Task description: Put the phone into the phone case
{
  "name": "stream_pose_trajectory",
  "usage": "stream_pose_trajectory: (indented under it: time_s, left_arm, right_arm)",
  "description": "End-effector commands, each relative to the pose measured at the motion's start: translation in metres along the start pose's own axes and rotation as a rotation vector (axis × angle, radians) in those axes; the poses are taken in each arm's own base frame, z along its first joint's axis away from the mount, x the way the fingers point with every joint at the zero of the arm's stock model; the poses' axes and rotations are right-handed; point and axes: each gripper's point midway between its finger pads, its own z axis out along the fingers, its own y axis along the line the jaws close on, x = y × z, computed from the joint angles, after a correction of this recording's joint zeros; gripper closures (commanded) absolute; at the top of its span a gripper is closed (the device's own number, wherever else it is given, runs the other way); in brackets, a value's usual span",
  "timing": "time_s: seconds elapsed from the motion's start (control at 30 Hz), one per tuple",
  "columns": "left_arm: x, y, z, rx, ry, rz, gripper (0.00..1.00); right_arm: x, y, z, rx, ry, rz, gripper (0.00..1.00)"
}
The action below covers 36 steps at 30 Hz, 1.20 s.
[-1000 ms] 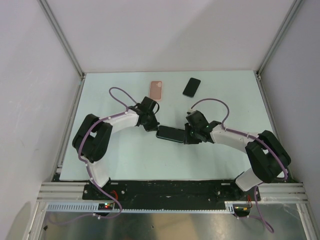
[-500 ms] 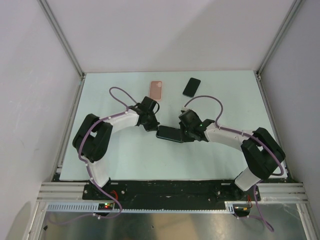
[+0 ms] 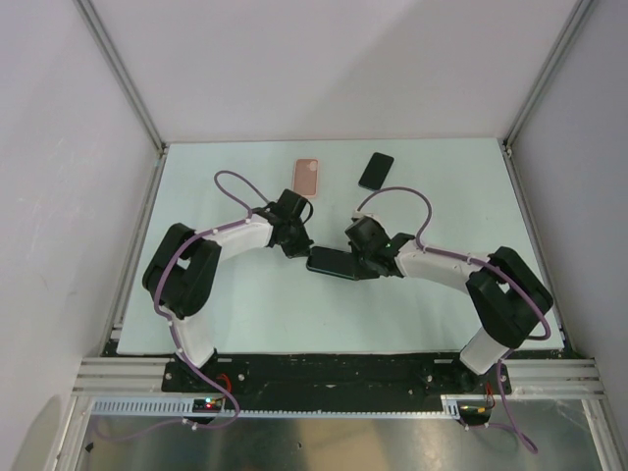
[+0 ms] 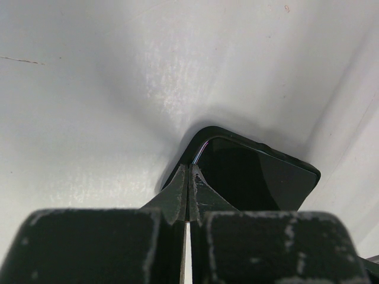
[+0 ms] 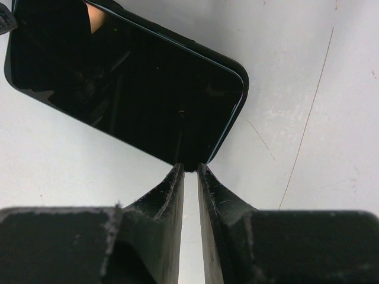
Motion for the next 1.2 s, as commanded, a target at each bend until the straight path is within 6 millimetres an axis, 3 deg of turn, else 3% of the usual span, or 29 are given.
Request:
stream_pose_trajectory:
  time_s: [0.0, 0.93, 1.03, 1.17]
  left_arm:
    - [0.034, 0.034, 0.020, -0.131, 0.092, 0.035, 1.00]
    - [0.038, 0.039, 0.023, -0.146, 0.104, 0.047, 1.00]
    - [0.032, 0.032, 0.021, -0.131, 0.094, 0.062, 1.00]
    - [0.019, 0.020, 0.012, -0.104, 0.072, 0.082, 1.00]
  right_arm:
    - [0.002, 0.001, 0.006, 0.039, 0.004, -0.039, 0.80]
    - [0.054, -0.016, 0.062, 0.139, 0.175, -0.052, 0.82]
    - [0.047, -0.008, 0.058, 0.104, 0.155, -0.050, 0.81]
    - [0.001, 0.006, 0.031, 0.042, 0.043, -0.074, 0.70]
